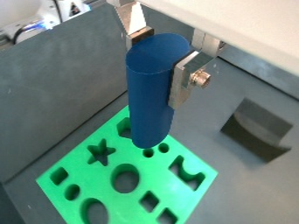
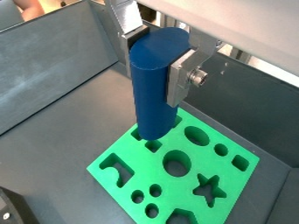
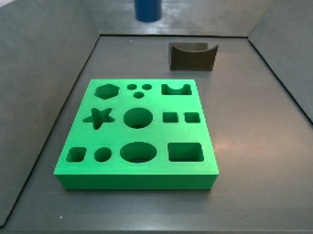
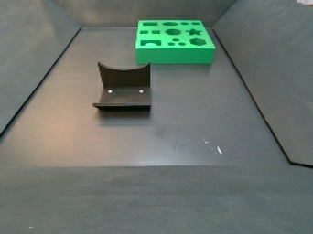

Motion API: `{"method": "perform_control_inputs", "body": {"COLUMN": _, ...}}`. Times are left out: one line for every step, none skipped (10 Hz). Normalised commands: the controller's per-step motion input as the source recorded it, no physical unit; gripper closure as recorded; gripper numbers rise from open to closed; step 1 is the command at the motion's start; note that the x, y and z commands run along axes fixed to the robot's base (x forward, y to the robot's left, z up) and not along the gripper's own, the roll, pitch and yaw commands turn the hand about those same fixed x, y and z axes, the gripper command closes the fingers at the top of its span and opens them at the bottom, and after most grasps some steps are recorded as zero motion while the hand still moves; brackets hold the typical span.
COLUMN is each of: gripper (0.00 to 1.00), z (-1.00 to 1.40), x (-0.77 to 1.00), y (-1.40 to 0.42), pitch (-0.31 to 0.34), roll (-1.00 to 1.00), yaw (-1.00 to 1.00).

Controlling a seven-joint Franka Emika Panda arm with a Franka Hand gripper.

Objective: Insert the oval object.

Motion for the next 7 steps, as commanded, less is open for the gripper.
{"method": "perform_control_inputs", "body": {"gripper": 1.00, "z": -0.72, "x": -0.09, "y": -0.61, "pitch": -0.164, "roll": 0.06, "yaw": -0.68}}
{"method": "perform_control_inputs", "body": {"gripper": 1.00, "z": -0.75, "x": -0.10, "y": -0.64, "pitch": -0.171, "roll": 0.07, "yaw": -0.66}}
{"method": "perform_control_inputs", "body": {"gripper": 1.00, "z": -0.78, "x": -0.11, "y": -0.64, "pitch": -0.179, "roll": 0.08, "yaw": -0.67}}
{"method": "perform_control_inputs", "body": {"gripper": 1.00, "z": -0.77, "x": -0.11, "y": -0.59, "pitch": -0.171, "roll": 0.07, "yaw": -0.71}}
{"method": "perform_control_inputs", "body": {"gripper": 1.00, "z": -0.76, "x": -0.10, "y": -0.55, "pitch": -0.164, "roll": 0.07, "yaw": -0.74}}
{"method": "perform_control_inputs", "body": {"gripper": 1.00, "z": -0.71, "x": -0.05, "y": -0.43, "pitch": -0.111, "roll": 0.06, "yaw": -0.82}}
{"method": "perform_control_inputs", "body": {"gripper": 1.00, "z": -0.59, "x": 0.00, "y": -0.37, "pitch": -0.019, "roll": 0.05, "yaw": -0.87}}
